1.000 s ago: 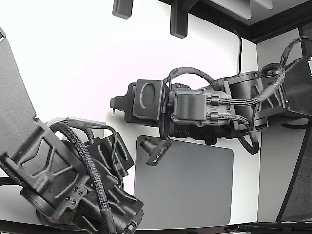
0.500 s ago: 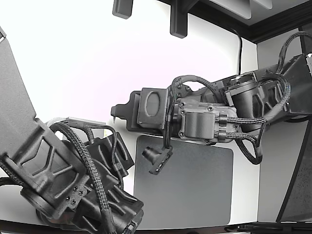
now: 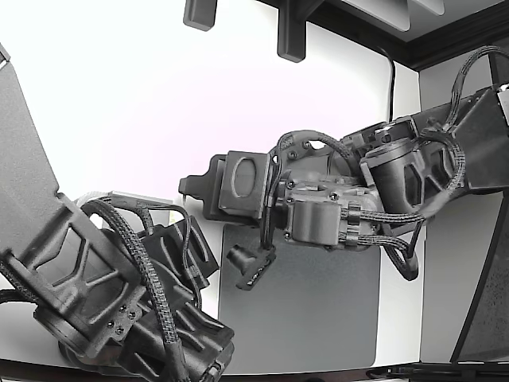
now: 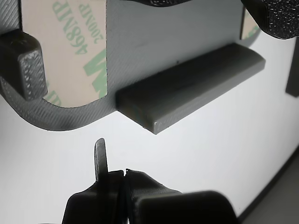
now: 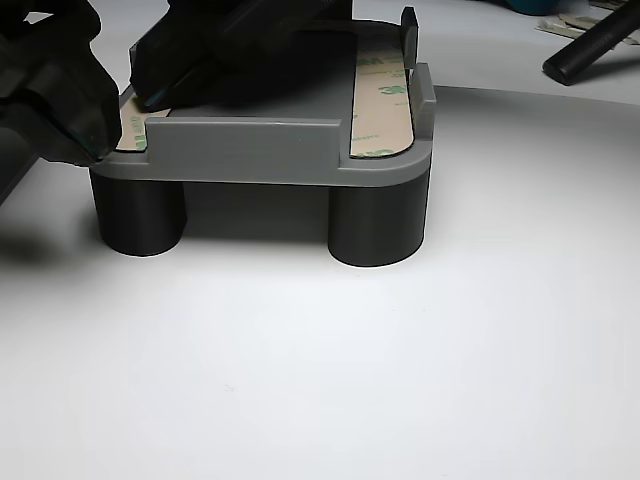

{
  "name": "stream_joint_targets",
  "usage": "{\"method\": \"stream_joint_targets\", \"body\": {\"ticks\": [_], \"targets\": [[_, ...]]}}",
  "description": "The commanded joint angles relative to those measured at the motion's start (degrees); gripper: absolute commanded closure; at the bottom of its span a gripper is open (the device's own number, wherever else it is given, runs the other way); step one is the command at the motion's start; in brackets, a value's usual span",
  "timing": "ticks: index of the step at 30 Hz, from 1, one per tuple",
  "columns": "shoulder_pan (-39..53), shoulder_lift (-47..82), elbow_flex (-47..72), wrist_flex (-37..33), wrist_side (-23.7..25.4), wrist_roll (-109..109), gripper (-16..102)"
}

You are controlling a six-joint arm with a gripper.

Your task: Peel off protective film from adhesive tape.

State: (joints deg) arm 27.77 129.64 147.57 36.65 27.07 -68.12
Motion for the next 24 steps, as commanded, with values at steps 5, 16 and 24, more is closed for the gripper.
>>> {"method": "stream_joint_targets", "body": {"ticks": [5, 16, 24], "targets": [[0.8, -4.3, -5.7, 0.7, 2.2, 1.8, 98], [2.3, -2.3, -3.0, -1.6, 4.0, 2.5, 98], [2.8, -2.8, -2.4, -1.8, 4.7, 3.2, 98]]}}
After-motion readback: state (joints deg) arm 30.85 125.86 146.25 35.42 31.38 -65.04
